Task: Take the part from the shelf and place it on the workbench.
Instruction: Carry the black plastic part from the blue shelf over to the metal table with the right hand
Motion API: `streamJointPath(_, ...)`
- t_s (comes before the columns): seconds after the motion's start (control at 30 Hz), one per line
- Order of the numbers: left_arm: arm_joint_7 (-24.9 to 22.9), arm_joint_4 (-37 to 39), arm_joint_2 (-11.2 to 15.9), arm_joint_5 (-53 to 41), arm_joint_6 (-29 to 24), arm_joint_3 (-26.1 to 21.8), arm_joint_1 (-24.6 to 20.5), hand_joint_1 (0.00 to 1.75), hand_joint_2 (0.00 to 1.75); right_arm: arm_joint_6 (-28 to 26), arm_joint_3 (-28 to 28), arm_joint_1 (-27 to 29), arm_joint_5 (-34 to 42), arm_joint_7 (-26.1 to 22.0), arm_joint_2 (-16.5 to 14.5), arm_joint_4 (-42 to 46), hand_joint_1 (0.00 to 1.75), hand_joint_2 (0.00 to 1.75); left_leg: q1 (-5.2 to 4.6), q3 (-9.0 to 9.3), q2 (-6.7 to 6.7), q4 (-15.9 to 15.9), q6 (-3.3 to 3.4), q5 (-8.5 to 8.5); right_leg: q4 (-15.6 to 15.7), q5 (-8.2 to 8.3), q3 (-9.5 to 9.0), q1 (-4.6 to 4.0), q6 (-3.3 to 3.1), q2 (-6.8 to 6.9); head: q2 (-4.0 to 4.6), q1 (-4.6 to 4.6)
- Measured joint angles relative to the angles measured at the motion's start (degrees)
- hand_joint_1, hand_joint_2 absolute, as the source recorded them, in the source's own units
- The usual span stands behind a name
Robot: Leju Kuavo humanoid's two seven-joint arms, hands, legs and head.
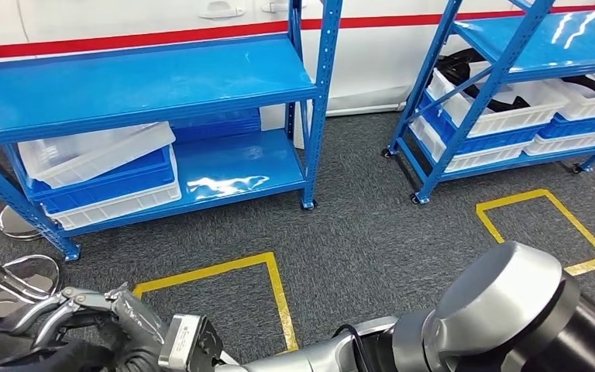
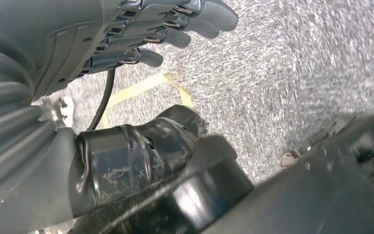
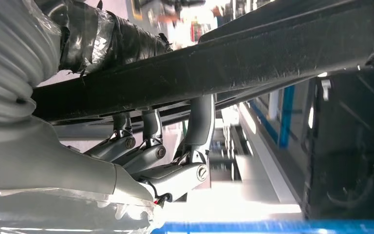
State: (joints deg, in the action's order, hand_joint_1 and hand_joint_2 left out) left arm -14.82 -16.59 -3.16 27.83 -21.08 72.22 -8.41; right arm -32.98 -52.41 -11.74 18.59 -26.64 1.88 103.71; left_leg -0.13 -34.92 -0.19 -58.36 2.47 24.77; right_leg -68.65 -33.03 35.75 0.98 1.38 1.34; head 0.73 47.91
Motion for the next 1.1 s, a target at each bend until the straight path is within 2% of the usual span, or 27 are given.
streamJointPath(0.03, 0.0, 0.0, -0.2, 0.7, -0.7, -0.1, -0.1, 0.00, 1.75, 0.6, -0.2, -0.1, 0.6, 0.3, 0.1, 0.0, 1.75, 1.75, -0.13, -0.01, -0.61, 0.0, 0.25, 0.04, -3.6, -1.22, 2.00, -0.05, -0.11, -0.57, -0.01, -0.04)
streamJointPath(0.07, 0.0, 0.0, -0.6, 1.3, -1.4, -0.2, -0.2, 0.00, 1.75, 1.1, -0.6, -0.4, 1.1, 0.7, 0.1, 0.0, 1.75, 1.75, -0.26, -0.01, -1.32, -0.1, 0.35, 0.08, -5.9, -1.46, 3.44, -0.09, -0.21, -0.87, 0.00, -0.05)
streamJointPath(0.1, 0.0, 0.0, -1.0, 1.7, -1.7, -0.3, -0.4, 0.00, 1.75, 1.5, -0.9, -0.6, 1.7, 1.1, 0.1, 0.0, 1.75, 1.75, -0.37, 0.02, -2.10, -0.2, 0.39, 0.11, -6.1, -0.55, 3.91, -0.13, -0.36, -1.06, 0.00, -0.05)
streamJointPath(0.13, 0.0, 0.1, -1.4, 1.9, -1.7, -0.4, -0.6, 0.00, 1.75, 1.7, -1.1, -0.8, 2.2, 1.4, 0.1, 0.0, 1.75, 1.75, -0.43, 0.07, -2.94, -0.3, 0.40, 0.16, -4.2, 1.31, 3.37, -0.19, -0.56, -1.36, 0.01, -0.06)
streamJointPath(0.17, -0.2, 0.1, -1.7, 2.0, -1.5, -0.4, -0.8, 0.00, 1.75, 2.0, -1.3, -0.9, 2.5, 1.6, 0.1, 0.0, 1.75, 1.75, -0.44, 0.09, -3.75, -0.5, 0.35, 0.22, -0.7, 3.65, 2.04, -0.25, -0.83, -2.16, 0.01, -0.05)
streamJointPath(0.2, -0.3, 0.1, -2.1, 2.0, -1.1, -0.4, -1.0, 0.00, 1.75, 2.3, -1.5, -1.1, 2.9, 1.7, 0.1, 0.0, 1.75, 1.75, -0.53, 0.02, -4.46, -0.7, 0.24, 0.33, 3.1, 5.40, 0.60, -0.25, -1.11, -3.42, 0.01, -0.05)
streamJointPath(0.23, -0.5, 0.1, -2.4, 2.0, -0.8, -0.4, -1.2, 0.00, 1.75, 2.6, -1.7, -1.2, 3.2, 1.7, 0.1, 0.0, 1.75, 1.75, -0.53, -0.14, -5.11, -0.9, 0.06, 0.39, 5.9, 6.49, -0.54, -0.19, -1.25, -4.43, 0.01, -0.05)
streamJointPath(0.27, -0.6, 0.1, -2.7, 2.1, -0.6, -0.4, -1.3, 0.00, 1.75, 2.8, -1.9, -1.3, 3.5, 1.7, 0.1, 0.0, 1.75, 1.75, -0.47, -0.35, -5.61, -1.0, -0.18, 0.43, 7.7, 6.90, -1.21, -0.22, -1.35, -5.19, 0.01, -0.05)
streamJointPath(0.3, -0.7, 0.1, -2.9, 2.1, -0.5, -0.4, -1.3, 0.00, 1.75, 3.2, -2.0, -1.4, 3.7, 1.7, 0.1, 0.0, 1.75, 1.75, -0.37, -0.54, -6.09, -1.1, -0.48, 0.40, 8.3, 6.78, -1.48, -0.26, -1.40, -5.31, 0.01, -0.05)
streamJointPath(0.33, -0.8, 0.1, -3.1, 2.1, -0.5, -0.4, -1.4, 0.00, 1.75, 3.5, -2.1, -1.4, 3.9, 1.7, 0.1, -0.1, 1.75, 1.75, -0.24, -0.66, -6.57, -0.9, -0.81, 0.34, 8.6, 6.87, -1.67, -0.28, -1.50, -4.84, 0.01, -0.05)
streamJointPath(0.37, -0.7, 0.1, -3.2, 2.2, -0.6, -0.4, -1.3, 0.00, 1.75, 3.9, -2.1, -1.5, 4.1, 1.7, 0.1, -0.1, 1.75, 1.75, -0.17, -0.77, -6.50, -1.1, -1.09, 0.45, 8.9, 7.01, -1.95, -0.29, -1.73, -4.32, 0.01, -0.05)
streamJointPath(0.43, -0.5, 0.1, -3.4, 2.6, -0.7, -0.4, -1.5, 0.00, 1.75, 4.4, -2.2, -1.5, 4.5, 1.6, 0.1, -0.3, 1.75, 1.75, -0.25, -1.95, -4.66, -3.6, -1.66, 1.97, 9.8, 7.27, -2.63, -0.08, -2.20, -3.10, 0.00, 0.02)
streamJointPath(0.5, -0.2, 0.1, -3.7, 3.4, -0.9, -0.5, -1.7, 0.00, 1.75, 5.2, -2.2, -1.6, 4.8, 1.5, 0.1, -0.5, 1.75, 1.75, -0.03, -5.21, -1.96, -10.0, -2.24, 4.98, 10.1, 7.23, -3.00, -0.08, -2.46, -1.68, -0.01, 0.07)
streamJointPath(0.53, 0.0, 0.1, -3.8, 3.9, -0.9, -0.6, -1.7, 0.00, 1.75, 5.7, -2.3, -1.7, 5.1, 1.5, 0.1, -0.7, 1.75, 1.75, 0.21, -7.04, -1.27, -13.2, -2.56, 6.07, 10.1, 7.14, -3.05, -0.11, -2.53, -0.91, -0.01, 0.04)
streamJointPath(0.57, 0.2, 0.1, -3.9, 4.4, -0.8, -0.7, -1.6, 0.00, 1.75, 6.2, -2.4, -1.8, 5.2, 1.5, 0.0, -0.9, 1.75, 1.75, 0.49, -8.26, -0.86, -15.2, -2.85, 6.33, 10.0, 7.03, -3.08, -0.10, -2.53, -0.19, -0.01, 0.04)
streamJointPath(0.6, 0.5, 0.1, -3.9, 4.7, -0.8, -0.9, -1.5, 0.00, 1.75, 6.7, -2.6, -2.0, 5.4, 1.6, 0.0, -1.1, 1.75, 1.75, 0.77, -8.45, -0.59, -15.2, -3.12, 5.54, 10.0, 6.89, -3.14, -0.08, -2.46, 0.50, -0.01, 0.03)
streamJointPath(0.63, 0.8, 0.1, -4.0, 5.0, -0.7, -0.9, -1.3, 0.00, 1.75, 7.1, -2.9, -2.2, 5.4, 1.6, -0.1, -1.4, 1.75, 1.75, 1.02, -7.47, -0.20, -12.9, -3.32, 3.84, 9.9, 6.71, -3.24, -0.03, -2.33, 1.13, -0.01, 0.03)
streamJointPath(0.7, 1.2, 0.2, -4.0, 5.2, -0.7, -1.0, -1.2, 0.00, 1.75, 7.4, -3.4, -2.7, 5.2, 1.8, -0.3, -2.1, 1.75, 1.75, 1.04, -3.72, 1.88, -5.5, -3.51, 0.40, 9.8, 6.21, -3.55, -0.08, -1.85, 2.26, -0.01, 0.02)
streamJointPath(0.73, 1.3, 0.3, -4.0, 5.3, -0.6, -1.1, -1.2, 0.00, 1.75, 7.4, -3.6, -2.9, 4.9, 1.8, -0.5, -2.4, 1.75, 1.75, 0.86, -2.31, 2.74, -2.7, -3.28, -0.46, 9.7, 5.95, -3.70, -0.18, -1.53, 2.77, -0.01, -0.09)
streamJointPath(0.77, 1.4, 0.3, -4.0, 5.2, -0.5, -1.2, -1.2, 0.00, 1.75, 7.3, -3.8, -3.1, 4.7, 1.9, -0.6, -2.7, 1.75, 1.75, 0.61, -1.56, 3.29, -1.2, -2.92, -0.63, 9.7, 5.76, -3.86, -0.30, -1.20, 3.20, -0.01, -0.22)
streamJointPath(0.83, 1.4, 0.3, -4.1, 5.2, -0.3, -1.3, -1.3, 0.00, 1.75, 7.1, -4.1, -3.3, 4.3, 2.2, -0.7, -3.2, 1.75, 1.75, 0.27, -1.51, 2.48, -0.8, -2.01, -0.36, 9.8, 5.50, -4.26, -0.42, -0.61, 4.13, 0.00, -0.60)
streamJointPath(0.87, 1.4, 0.4, -4.1, 5.2, -0.2, -1.3, -1.2, 0.00, 1.75, 6.9, -4.2, -3.4, 4.1, 2.4, -0.8, -3.5, 1.75, 1.75, 0.27, -1.37, 1.95, -0.7, -1.62, -0.37, 9.8, 5.26, -4.34, -0.38, -0.25, 4.51, 0.00, -0.91)
streamJointPath(0.9, 1.4, 0.4, -4.1, 5.1, -0.1, -1.3, -1.2, 0.00, 1.75, 6.6, -4.2, -3.4, 4.0, 2.6, -0.9, -3.7, 1.75, 1.75, 0.30, -1.14, 1.41, -0.5, -1.30, -0.43, 9.5, 4.83, -4.28, -0.33, 0.11, 4.49, 0.00, -1.66)
streamJointPath(0.97, 1.5, 0.6, -4.0, 4.9, 0.0, -1.3, -1.1, 0.00, 1.75, 6.1, -4.3, -3.6, 3.7, 2.7, -1.0, -4.1, 1.75, 1.75, 0.38, -0.66, 0.46, -0.1, -0.63, -0.47, 6.2, 2.59, -2.17, -0.35, 0.53, 2.93, -0.01, -3.66)
streamJointPath(1.03, 1.6, 0.8, -4.0, 4.7, 0.0, -1.3, -1.2, 0.00, 1.75, 5.8, -4.4, -3.6, 3.2, 2.8, -1.1, -4.5, 1.75, 1.75, 0.11, -0.60, -0.43, -0.1, -0.04, -0.31, -0.4, -0.26, 1.90, -0.47, 0.26, 0.66, -0.02, -5.69)
streamJointPath(1.07, 1.7, 0.8, -4.0, 4.7, 0.0, -1.3, -1.3, 0.00, 1.75, 5.7, -4.5, -3.7, 3.0, 2.9, -1.1, -4.7, 1.75, 1.75, -0.04, -0.61, -1.03, -0.2, 0.18, -0.26, -3.4, -0.89, 3.73, -0.49, 0.01, -0.07, -0.02, -6.64)
streamJointPath(1.1, 1.8, 0.9, -4.0, 4.6, 0.1, -1.3, -1.4, 0.00, 1.75, 5.5, -4.6, -3.7, 2.9, 2.9, -1.1, -5.0, 1.75, 1.75, -0.17, -0.61, -1.79, -0.2, 0.32, -0.23, -4.9, -0.55, 4.76, -0.49, -0.28, -0.59, -0.03, -7.66)
